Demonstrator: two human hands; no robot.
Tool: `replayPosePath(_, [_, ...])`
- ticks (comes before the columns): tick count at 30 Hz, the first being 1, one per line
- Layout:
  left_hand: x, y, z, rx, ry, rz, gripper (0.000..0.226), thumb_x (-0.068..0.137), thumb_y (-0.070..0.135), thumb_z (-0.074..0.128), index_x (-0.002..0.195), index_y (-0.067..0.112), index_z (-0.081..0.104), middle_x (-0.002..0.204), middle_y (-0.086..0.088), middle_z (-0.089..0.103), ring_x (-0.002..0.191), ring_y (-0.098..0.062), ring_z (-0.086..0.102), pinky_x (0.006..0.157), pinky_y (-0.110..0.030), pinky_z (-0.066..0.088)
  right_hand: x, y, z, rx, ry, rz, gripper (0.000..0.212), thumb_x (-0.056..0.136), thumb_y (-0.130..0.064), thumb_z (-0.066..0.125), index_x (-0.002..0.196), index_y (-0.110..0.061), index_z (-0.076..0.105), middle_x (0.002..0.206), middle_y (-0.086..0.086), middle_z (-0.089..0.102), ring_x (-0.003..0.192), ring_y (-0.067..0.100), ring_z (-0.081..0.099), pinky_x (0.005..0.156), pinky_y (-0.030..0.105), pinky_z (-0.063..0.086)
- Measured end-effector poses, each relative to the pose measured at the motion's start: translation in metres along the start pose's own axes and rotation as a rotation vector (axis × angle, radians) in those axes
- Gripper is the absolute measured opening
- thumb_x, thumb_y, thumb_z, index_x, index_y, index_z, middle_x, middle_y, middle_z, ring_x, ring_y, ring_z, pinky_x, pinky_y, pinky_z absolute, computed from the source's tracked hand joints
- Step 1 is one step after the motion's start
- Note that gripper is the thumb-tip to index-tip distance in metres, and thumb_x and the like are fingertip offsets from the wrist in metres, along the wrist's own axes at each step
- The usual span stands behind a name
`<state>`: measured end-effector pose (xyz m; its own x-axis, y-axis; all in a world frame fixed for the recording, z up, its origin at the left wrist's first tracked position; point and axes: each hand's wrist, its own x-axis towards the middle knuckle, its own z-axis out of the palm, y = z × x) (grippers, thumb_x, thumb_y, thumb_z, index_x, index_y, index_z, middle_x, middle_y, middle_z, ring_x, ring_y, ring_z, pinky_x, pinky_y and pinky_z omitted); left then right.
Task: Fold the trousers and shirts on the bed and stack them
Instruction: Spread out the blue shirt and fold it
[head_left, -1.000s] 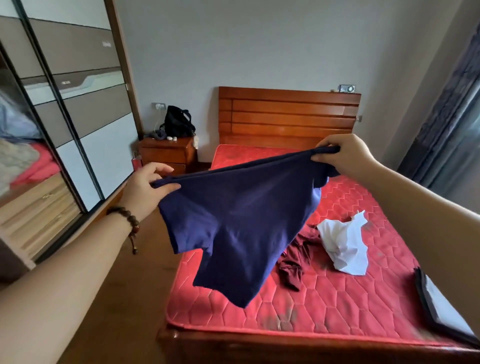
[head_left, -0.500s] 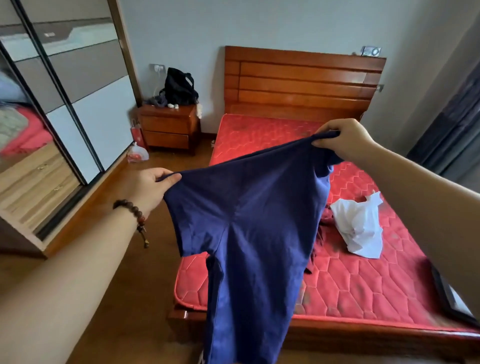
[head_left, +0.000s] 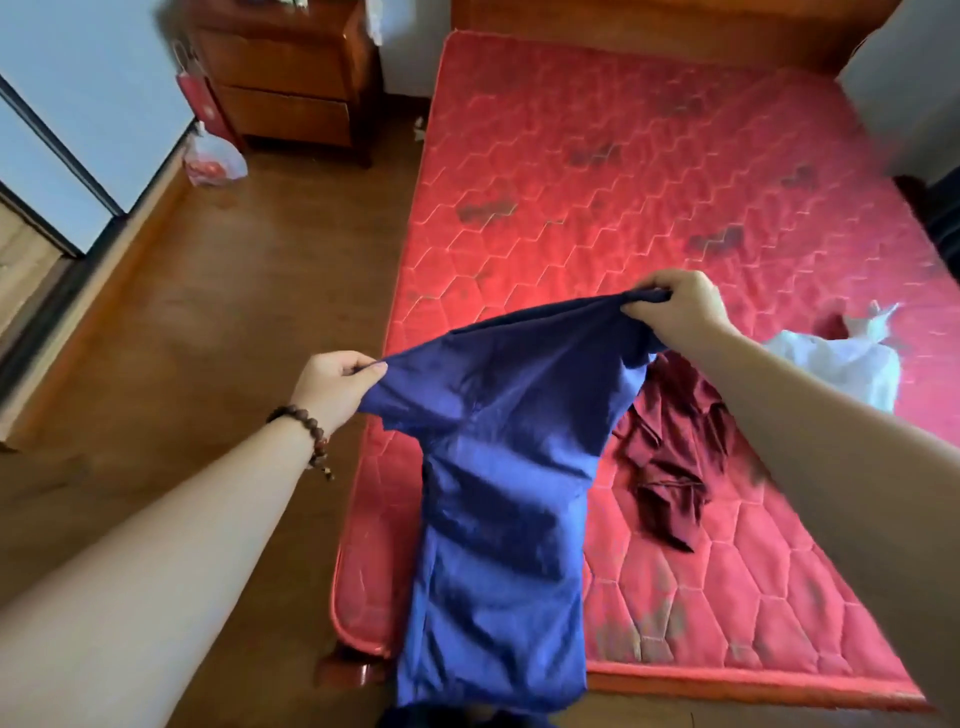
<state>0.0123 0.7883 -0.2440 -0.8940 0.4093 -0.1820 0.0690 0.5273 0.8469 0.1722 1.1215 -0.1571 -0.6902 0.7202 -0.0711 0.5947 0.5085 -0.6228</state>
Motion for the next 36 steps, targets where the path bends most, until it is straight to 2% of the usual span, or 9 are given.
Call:
replayPosePath(5, [0.063, -0.042, 0.048, 0.140, 0.066, 0.022, 0.013, 0.090, 0.014, 0.063, 0.086, 0.003, 0.069, 0.078, -0.010, 0.066, 0.074, -0.021, 0.056, 0.062, -0.025, 0.035, 0.063, 0.044, 0.069, -0.027, -0.003, -0.015, 0.014, 0.077, -0.012, 0.072, 0.090, -0.017, 0.072, 0.080, 0.000, 0.063, 0.079, 0.015, 0.055, 0.067, 0.021, 0.035])
replayPosePath(10, [0.123, -0.079, 0.091, 0.254, 0.198, 0.072, 0.012, 0.095, 0.016, 0.054, 0.092, 0.005, 0.060, 0.076, -0.006, 0.059, 0.070, -0.025, 0.049, 0.062, -0.030, 0.033, 0.128, 0.083, 0.124, -0.061, -0.028, -0.032, 0.014, 0.078, -0.012, 0.070, 0.090, -0.017, 0.072, 0.078, -0.002, 0.061, 0.077, 0.017, 0.054, 0.068, 0.022, 0.036])
replayPosePath(16, [0.189, -0.117, 0.128, 0.312, 0.242, 0.105, 0.014, 0.097, 0.015, 0.052, 0.094, 0.003, 0.058, 0.074, -0.007, 0.056, 0.067, -0.025, 0.045, 0.060, -0.030, 0.030, 0.206, 0.107, 0.176, -0.207, -0.076, -0.137, 0.018, 0.078, -0.011, 0.068, 0.095, -0.012, 0.073, 0.088, 0.008, 0.068, 0.088, 0.026, 0.058, 0.072, 0.027, 0.040])
replayPosePath(20, [0.221, -0.147, 0.147, 0.397, 0.190, 0.053, 0.015, 0.096, 0.017, 0.055, 0.095, 0.003, 0.061, 0.076, -0.013, 0.061, 0.069, -0.029, 0.052, 0.061, -0.031, 0.033, 0.243, 0.122, 0.213, -0.293, -0.146, -0.163, 0.017, 0.078, -0.011, 0.068, 0.095, -0.011, 0.073, 0.090, 0.013, 0.069, 0.088, 0.028, 0.060, 0.073, 0.030, 0.046])
replayPosePath(23, [0.237, -0.172, 0.161, 0.571, 0.060, -0.077, 0.026, 0.096, 0.029, 0.055, 0.104, 0.006, 0.061, 0.097, -0.019, 0.064, 0.090, -0.039, 0.059, 0.071, -0.041, 0.046, 0.257, 0.142, 0.243, -0.415, -0.222, -0.123, 0.040, 0.080, -0.018, 0.070, 0.119, -0.013, 0.063, 0.113, 0.016, 0.063, 0.106, 0.033, 0.057, 0.087, 0.038, 0.047])
replayPosePath(25, [0.244, -0.182, 0.170, 0.760, 0.032, -0.095, 0.038, 0.094, 0.039, 0.053, 0.113, 0.006, 0.059, 0.111, -0.018, 0.059, 0.104, -0.039, 0.054, 0.082, -0.047, 0.045, 0.260, 0.156, 0.261, -0.586, -0.261, -0.155, 0.057, 0.083, -0.030, 0.069, 0.134, -0.016, 0.049, 0.133, 0.016, 0.048, 0.125, 0.034, 0.043, 0.104, 0.045, 0.036])
replayPosePath(27, [0.248, -0.185, 0.180, 0.883, 0.055, 0.015, 0.043, 0.093, 0.043, 0.052, 0.116, 0.007, 0.058, 0.114, -0.015, 0.057, 0.106, -0.038, 0.051, 0.084, -0.047, 0.042, 0.260, 0.165, 0.278, -0.659, -0.247, -0.298, 0.059, 0.088, -0.040, 0.062, 0.139, -0.018, 0.044, 0.146, 0.013, 0.035, 0.140, 0.030, 0.026, 0.115, 0.049, 0.017])
replayPosePath(30, [0.250, -0.185, 0.198, 0.892, 0.031, 0.221, 0.038, 0.092, 0.042, 0.052, 0.108, 0.008, 0.059, 0.105, -0.013, 0.059, 0.101, -0.035, 0.052, 0.083, -0.046, 0.040, 0.261, 0.172, 0.300, -0.694, -0.323, -0.484, 0.056, 0.093, -0.045, 0.053, 0.143, -0.024, 0.039, 0.150, 0.005, 0.033, 0.145, 0.024, 0.016, 0.118, 0.051, 0.003])
replayPosePath(36, [0.257, -0.187, 0.214, 0.952, -0.007, 0.307, 0.037, 0.097, 0.047, 0.040, 0.079, 0.015, 0.040, 0.081, -0.010, 0.060, 0.074, -0.033, 0.058, 0.055, -0.033, 0.029, 0.266, 0.180, 0.324, -0.794, -0.350, -0.459, 0.054, 0.090, -0.058, 0.047, 0.119, -0.013, 0.053, 0.121, 0.011, 0.052, 0.123, 0.032, 0.037, 0.118, 0.050, 0.006])
